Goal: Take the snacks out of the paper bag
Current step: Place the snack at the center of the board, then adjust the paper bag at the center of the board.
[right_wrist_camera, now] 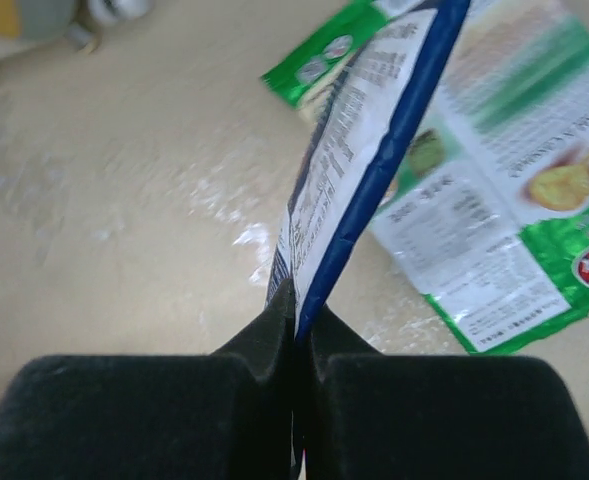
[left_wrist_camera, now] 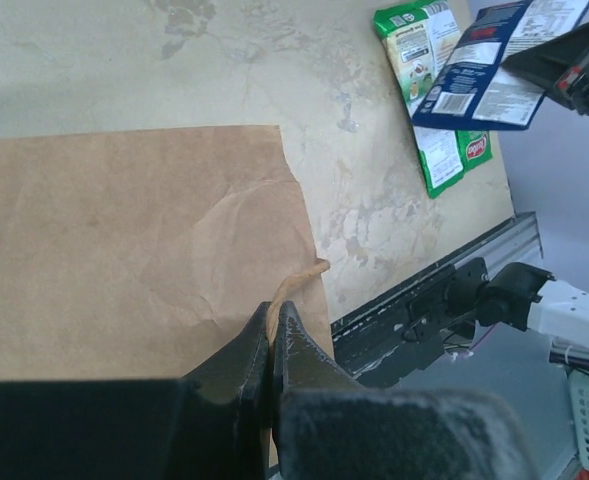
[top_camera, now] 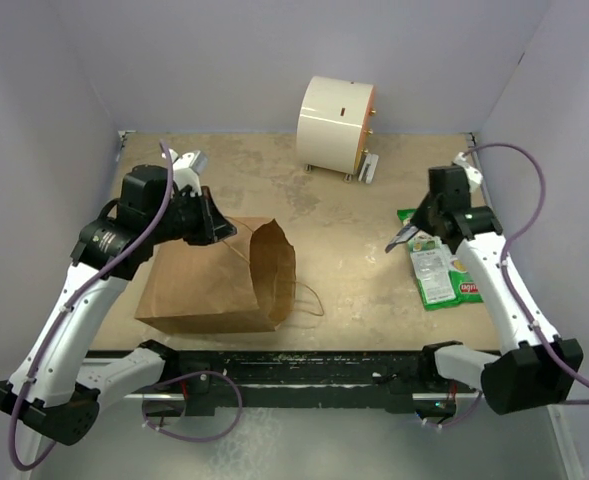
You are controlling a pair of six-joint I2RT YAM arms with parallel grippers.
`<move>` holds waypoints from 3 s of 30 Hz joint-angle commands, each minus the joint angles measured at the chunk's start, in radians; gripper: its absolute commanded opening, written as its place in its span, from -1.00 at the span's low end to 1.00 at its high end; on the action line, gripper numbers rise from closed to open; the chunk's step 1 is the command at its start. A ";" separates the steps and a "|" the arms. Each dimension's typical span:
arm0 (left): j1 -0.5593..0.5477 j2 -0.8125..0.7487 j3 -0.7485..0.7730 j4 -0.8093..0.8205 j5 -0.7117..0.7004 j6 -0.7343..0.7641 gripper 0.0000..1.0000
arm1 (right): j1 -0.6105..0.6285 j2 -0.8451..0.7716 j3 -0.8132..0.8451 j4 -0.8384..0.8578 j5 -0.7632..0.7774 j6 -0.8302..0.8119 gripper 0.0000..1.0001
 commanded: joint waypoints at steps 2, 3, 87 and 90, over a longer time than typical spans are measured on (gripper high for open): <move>-0.003 0.019 0.020 0.055 -0.030 0.099 -1.00 | -0.245 -0.070 -0.074 0.121 -0.111 0.065 -1.00; -0.003 0.026 0.021 0.055 -0.028 0.110 -1.00 | -0.290 -0.076 -0.093 0.159 -0.130 0.069 -1.00; -0.003 0.037 0.137 -0.049 -0.166 -0.095 -1.00 | 0.382 0.442 -0.257 0.953 -0.861 -0.018 -0.07; -0.003 0.053 0.149 -0.030 -0.175 -0.093 -1.00 | 0.383 0.449 -0.256 0.987 -0.852 0.009 -0.37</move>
